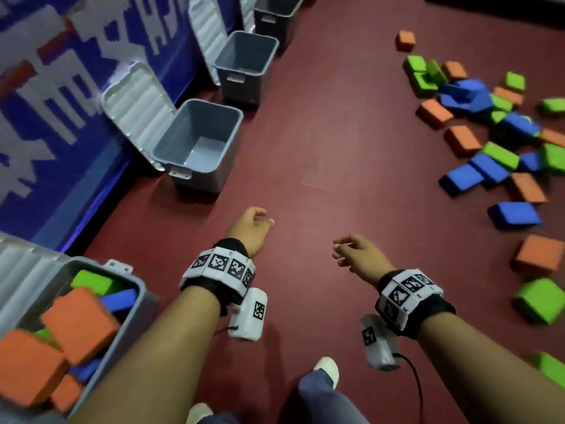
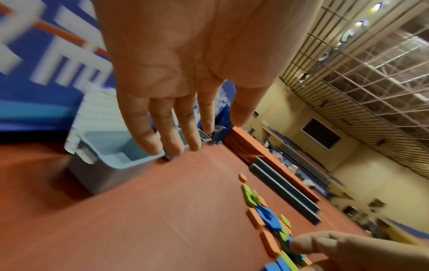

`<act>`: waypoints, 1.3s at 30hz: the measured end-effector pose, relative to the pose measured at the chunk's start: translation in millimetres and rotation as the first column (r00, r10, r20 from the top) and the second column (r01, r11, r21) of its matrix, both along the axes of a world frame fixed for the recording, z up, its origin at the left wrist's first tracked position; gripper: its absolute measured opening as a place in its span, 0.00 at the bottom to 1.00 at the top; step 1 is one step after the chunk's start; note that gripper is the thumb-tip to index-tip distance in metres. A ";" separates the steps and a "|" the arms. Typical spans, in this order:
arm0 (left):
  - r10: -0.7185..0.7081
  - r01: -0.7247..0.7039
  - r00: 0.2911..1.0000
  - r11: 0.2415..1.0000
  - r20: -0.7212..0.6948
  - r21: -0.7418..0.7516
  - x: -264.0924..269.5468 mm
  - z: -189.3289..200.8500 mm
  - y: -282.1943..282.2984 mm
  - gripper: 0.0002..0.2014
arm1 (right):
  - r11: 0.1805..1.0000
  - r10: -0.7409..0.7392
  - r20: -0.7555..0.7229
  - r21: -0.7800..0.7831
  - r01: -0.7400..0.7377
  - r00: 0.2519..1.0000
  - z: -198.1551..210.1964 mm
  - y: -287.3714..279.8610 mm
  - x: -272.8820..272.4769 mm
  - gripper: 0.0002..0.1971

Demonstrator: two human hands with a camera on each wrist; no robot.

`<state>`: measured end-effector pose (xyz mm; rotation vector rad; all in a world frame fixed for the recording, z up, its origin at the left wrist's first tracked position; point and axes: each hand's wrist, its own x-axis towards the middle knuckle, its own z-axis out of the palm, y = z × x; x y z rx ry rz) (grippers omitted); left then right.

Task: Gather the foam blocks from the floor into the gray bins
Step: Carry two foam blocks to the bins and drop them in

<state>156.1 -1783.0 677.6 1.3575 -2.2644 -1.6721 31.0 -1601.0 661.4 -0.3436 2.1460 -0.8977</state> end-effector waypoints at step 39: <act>-0.564 0.521 0.812 0.817 0.151 0.249 -978.2 -114.9 377.2 0.05 | 0.624 -0.773 0.213 0.082 0.777 0.598 -103.7 413.4 -815.5 0.07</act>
